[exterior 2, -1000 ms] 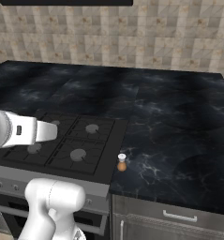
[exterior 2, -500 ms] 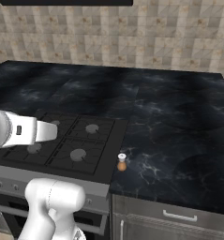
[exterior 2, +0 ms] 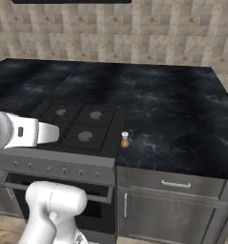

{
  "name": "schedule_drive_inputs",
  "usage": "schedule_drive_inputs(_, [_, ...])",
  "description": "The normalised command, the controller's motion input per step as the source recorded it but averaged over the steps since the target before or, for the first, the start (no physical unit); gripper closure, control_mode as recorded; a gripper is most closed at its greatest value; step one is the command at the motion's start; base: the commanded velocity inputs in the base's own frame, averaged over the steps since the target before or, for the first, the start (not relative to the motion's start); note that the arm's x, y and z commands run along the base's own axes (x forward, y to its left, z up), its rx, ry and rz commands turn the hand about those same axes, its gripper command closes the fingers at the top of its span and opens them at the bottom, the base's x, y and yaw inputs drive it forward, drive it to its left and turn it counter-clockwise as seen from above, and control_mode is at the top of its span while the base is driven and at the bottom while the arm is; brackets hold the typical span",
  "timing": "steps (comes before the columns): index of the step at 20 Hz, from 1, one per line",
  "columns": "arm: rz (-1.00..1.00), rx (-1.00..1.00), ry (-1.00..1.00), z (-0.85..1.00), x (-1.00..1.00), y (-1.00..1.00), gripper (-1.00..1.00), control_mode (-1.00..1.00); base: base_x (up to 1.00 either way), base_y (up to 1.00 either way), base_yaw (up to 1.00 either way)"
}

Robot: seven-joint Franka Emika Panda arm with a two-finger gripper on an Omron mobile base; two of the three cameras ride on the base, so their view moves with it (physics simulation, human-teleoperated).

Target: Take 2 condiments from the cabinet and move them on the counter near the stove.Make sure the condiments are lined up with each other, next to each other.

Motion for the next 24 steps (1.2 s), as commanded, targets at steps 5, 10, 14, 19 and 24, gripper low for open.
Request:
schedule_drive_inputs(5, [0.0,0.0,0.0,0.0,0.0,0.0,-1.0,1.0,-0.12,-0.07,-0.25])
schedule_drive_inputs(10, [0.0,0.0,0.0,0.0,0.0,0.0,-1.0,1.0,0.2,-0.3,-0.17])
schedule_drive_inputs(14, [0.0,0.0,0.0,0.0,0.0,0.0,-1.0,1.0,-0.01,-0.73,-0.53])
schedule_drive_inputs(19, [0.0,0.0,0.0,0.0,0.0,0.0,-1.0,1.0,0.0,-0.65,-0.81])
schedule_drive_inputs(24, [0.0,0.0,0.0,0.0,0.0,0.0,-1.0,1.0,0.0,-0.63,-0.83])
